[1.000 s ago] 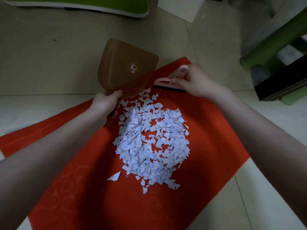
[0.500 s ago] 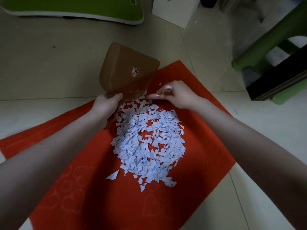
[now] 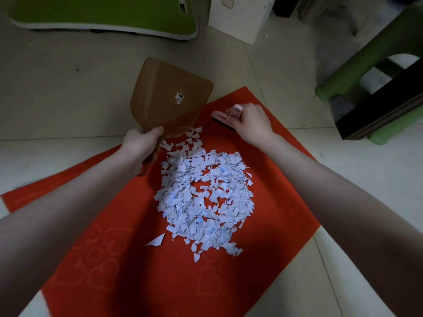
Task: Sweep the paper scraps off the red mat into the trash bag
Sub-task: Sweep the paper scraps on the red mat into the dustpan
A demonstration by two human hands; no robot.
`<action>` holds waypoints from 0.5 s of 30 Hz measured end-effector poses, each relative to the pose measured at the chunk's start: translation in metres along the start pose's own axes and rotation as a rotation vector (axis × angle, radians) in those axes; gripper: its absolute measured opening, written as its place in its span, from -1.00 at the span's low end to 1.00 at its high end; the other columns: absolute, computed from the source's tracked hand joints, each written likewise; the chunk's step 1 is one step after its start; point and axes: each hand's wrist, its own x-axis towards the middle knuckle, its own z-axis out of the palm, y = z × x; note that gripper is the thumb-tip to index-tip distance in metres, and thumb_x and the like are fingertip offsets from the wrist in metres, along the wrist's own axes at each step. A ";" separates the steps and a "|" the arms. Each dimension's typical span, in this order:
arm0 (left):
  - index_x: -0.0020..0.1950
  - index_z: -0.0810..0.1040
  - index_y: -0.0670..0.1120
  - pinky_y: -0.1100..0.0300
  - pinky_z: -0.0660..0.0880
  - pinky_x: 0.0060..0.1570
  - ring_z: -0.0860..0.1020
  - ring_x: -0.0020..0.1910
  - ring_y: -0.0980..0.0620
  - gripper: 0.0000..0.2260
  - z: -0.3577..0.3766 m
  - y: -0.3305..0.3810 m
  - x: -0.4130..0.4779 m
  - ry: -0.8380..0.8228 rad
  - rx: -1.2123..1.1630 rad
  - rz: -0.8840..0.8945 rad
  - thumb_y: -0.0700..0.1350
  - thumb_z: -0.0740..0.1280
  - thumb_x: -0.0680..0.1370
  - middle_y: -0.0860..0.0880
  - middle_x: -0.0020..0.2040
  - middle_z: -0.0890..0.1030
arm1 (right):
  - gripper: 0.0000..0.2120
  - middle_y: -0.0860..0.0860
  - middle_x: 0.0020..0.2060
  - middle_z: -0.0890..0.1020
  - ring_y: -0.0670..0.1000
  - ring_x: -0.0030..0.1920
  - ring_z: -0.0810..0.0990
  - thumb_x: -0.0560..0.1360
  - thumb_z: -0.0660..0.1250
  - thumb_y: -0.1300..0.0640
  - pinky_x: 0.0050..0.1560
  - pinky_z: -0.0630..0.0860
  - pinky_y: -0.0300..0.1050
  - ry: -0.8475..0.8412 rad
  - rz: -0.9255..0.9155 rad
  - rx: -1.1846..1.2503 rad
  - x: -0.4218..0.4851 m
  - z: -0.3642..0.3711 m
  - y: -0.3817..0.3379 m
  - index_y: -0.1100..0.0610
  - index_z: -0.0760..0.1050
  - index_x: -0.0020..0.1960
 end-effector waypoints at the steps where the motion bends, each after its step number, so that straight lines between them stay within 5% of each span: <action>1: -0.26 0.39 -0.12 0.45 0.16 -0.68 0.27 -0.76 0.16 -0.73 -0.002 0.000 0.000 0.001 0.001 0.002 -0.04 0.27 0.60 -0.06 -0.40 0.39 | -0.71 0.11 -0.15 0.68 0.12 -0.10 0.62 0.50 0.32 -0.07 -0.13 0.54 -0.02 -0.051 0.005 0.006 0.001 0.003 -0.003 0.16 0.62 -0.04; 6: -0.22 0.41 -0.11 0.44 0.17 -0.68 0.28 -0.74 0.15 -0.75 -0.013 0.000 0.002 0.003 -0.013 0.001 -0.02 0.28 0.59 -0.05 -0.41 0.41 | -0.84 -0.01 -0.10 0.71 -0.01 -0.09 0.65 0.47 0.37 0.05 -0.05 0.58 0.00 -0.218 -0.074 0.031 -0.006 -0.003 -0.007 0.03 0.65 0.02; 11: -0.24 0.42 -0.10 0.43 0.19 -0.66 0.30 -0.70 0.12 -0.75 -0.026 -0.001 0.009 0.016 -0.016 -0.019 0.01 0.30 0.56 -0.04 -0.40 0.41 | -0.79 0.05 -0.15 0.69 0.10 -0.11 0.63 0.47 0.31 -0.02 -0.13 0.56 0.01 -0.035 -0.026 0.008 0.005 -0.005 -0.011 0.03 0.64 0.00; 15: -0.26 0.41 -0.10 0.41 0.18 -0.66 0.28 -0.71 0.12 -0.73 -0.033 0.001 0.010 0.014 -0.032 -0.023 0.00 0.29 0.57 -0.04 -0.40 0.40 | -0.53 0.10 -0.16 0.67 0.17 -0.10 0.64 0.49 0.18 -0.26 -0.18 0.53 -0.06 0.163 0.160 0.004 0.033 0.013 -0.024 0.12 0.62 -0.05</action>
